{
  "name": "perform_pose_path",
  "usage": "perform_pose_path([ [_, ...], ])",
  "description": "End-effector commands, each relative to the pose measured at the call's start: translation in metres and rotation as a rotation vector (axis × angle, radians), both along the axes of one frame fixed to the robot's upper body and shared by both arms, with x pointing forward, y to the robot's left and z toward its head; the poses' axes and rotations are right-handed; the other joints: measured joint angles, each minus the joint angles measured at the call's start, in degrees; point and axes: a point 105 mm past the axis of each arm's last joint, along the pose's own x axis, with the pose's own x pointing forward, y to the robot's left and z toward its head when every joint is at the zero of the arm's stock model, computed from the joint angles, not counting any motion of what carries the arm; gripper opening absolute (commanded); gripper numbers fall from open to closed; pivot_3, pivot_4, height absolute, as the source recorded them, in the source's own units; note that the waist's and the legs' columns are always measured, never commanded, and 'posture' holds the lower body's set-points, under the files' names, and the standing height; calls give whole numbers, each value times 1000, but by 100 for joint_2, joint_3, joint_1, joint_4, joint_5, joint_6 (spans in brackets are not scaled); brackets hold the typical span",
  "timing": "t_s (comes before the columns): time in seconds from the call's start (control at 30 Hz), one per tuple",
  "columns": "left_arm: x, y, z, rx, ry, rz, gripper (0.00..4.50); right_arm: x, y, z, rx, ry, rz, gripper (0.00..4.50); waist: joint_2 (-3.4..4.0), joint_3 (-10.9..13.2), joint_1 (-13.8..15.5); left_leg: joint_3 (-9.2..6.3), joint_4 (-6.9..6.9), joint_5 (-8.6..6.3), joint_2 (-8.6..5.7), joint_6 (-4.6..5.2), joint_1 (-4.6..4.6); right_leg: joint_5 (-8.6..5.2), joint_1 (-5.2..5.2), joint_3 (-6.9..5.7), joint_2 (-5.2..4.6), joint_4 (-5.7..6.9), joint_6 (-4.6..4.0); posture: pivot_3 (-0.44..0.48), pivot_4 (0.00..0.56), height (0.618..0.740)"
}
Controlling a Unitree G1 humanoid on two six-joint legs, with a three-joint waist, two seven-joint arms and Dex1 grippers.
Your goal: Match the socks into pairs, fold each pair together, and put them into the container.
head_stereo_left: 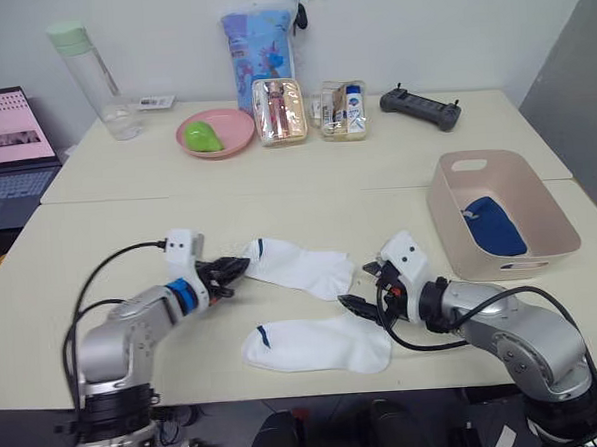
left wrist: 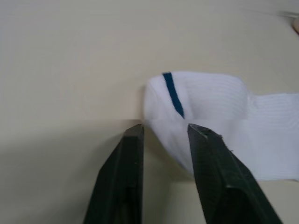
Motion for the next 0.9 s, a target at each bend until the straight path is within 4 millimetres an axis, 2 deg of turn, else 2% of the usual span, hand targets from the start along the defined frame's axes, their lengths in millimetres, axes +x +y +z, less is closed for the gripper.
perform_pose_path([
  [0.03,7,8,24,13,-111,-18,2812,8,5,12,24,-76,-12,4208,0,0,2,2,0,0,0,0,0,0,1,1,-1,-1,0,0,150,733],
  [0.1,7,3,23,25,-100,-67,3374,15,6,12,31,-90,-41,4208,0,0,1,3,0,0,-2,0,0,0,2,2,-2,-2,0,0,150,733],
  [0.17,8,-4,17,58,-85,-119,3374,23,5,11,18,-113,-80,4208,0,0,2,3,0,0,-3,0,0,0,1,2,-2,-2,0,0,150,733],
  [0.27,15,-6,7,87,-59,-121,3374,32,2,9,11,-123,-132,4208,0,0,6,3,0,0,-2,0,-2,0,0,1,-2,-4,0,0,150,733],
  [0.4,32,-12,-18,127,10,-140,3374,51,-4,-7,19,-57,-260,4208,0,0,1,5,-1,0,-2,0,2,1,-1,1,0,2,-1,0,150,733],
  [0.53,34,-22,-23,67,49,-202,3374,48,4,-15,112,40,-271,4208,2,-2,2,7,-2,0,-1,0,0,1,-3,3,0,1,-1,0,150,733],
  [0.6,31,-26,-30,77,71,-237,3374,45,8,-21,104,67,-256,4208,5,-5,5,7,-2,0,-2,0,0,1,-2,2,-1,0,-1,0,150,733],
  [0.63,30,-28,-31,70,76,-253,3409,44,8,-23,96,64,-252,4016,6,-5,7,7,-2,0,-3,0,1,1,0,3,-2,0,-1,0,150,733],
  [0.73,20,-37,-25,38,76,-315,2844,42,9,-21,98,59,-241,3274,6,-6,8,7,-2,0,-4,0,1,1,0,3,-3,-1,-1,0,150,733],
  [0.9,8,-33,-17,10,77,-318,1354,40,7,-17,97,47,-224,1496,6,-6,-9,7,-2,0,-2,1,2,1,-2,5,-2,-1,-1,0,150,733],
])
